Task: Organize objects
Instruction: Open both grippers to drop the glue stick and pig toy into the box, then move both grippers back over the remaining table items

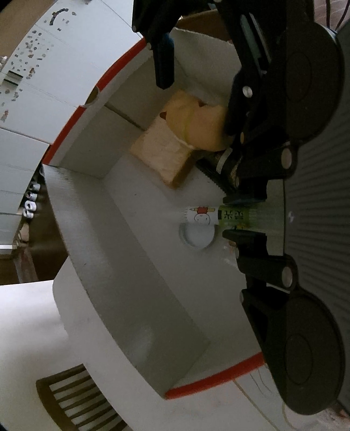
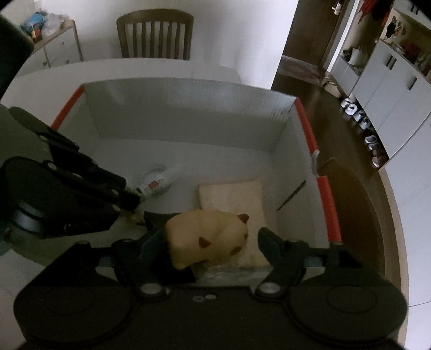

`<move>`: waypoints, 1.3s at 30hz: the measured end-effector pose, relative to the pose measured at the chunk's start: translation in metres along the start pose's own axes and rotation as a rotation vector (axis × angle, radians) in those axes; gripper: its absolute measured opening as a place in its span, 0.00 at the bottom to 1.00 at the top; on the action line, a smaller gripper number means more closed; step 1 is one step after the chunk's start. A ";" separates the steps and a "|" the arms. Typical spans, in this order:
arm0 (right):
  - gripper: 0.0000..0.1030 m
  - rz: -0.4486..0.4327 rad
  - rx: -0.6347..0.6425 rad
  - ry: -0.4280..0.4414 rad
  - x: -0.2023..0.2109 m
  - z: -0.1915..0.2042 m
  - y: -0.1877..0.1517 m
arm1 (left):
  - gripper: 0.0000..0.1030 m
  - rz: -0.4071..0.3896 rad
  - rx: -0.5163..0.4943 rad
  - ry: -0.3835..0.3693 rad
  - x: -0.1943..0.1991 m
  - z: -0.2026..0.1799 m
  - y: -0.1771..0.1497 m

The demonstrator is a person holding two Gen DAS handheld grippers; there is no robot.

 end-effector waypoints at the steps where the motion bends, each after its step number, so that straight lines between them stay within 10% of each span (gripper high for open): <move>1: 0.75 -0.006 -0.003 0.003 0.004 -0.001 -0.001 | 0.17 -0.007 -0.002 0.002 0.003 0.000 0.004; 23: 0.76 -0.200 -0.053 0.047 0.093 0.014 -0.016 | 0.17 -0.215 0.007 -0.079 0.075 -0.010 -0.027; 39: 0.76 -0.259 -0.060 0.099 0.127 0.081 -0.026 | 0.17 -0.317 0.052 -0.108 0.130 0.035 -0.111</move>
Point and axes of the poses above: each gripper's, at about its wrist camera, not at the fingertips, and x roughly against the way its jaws point, z to its left, y to its top, the point moved 6 cm from there along -x, roughly the way its jaws point, and after that the axes turned 12 degrees about z, right-handed, at the moved point
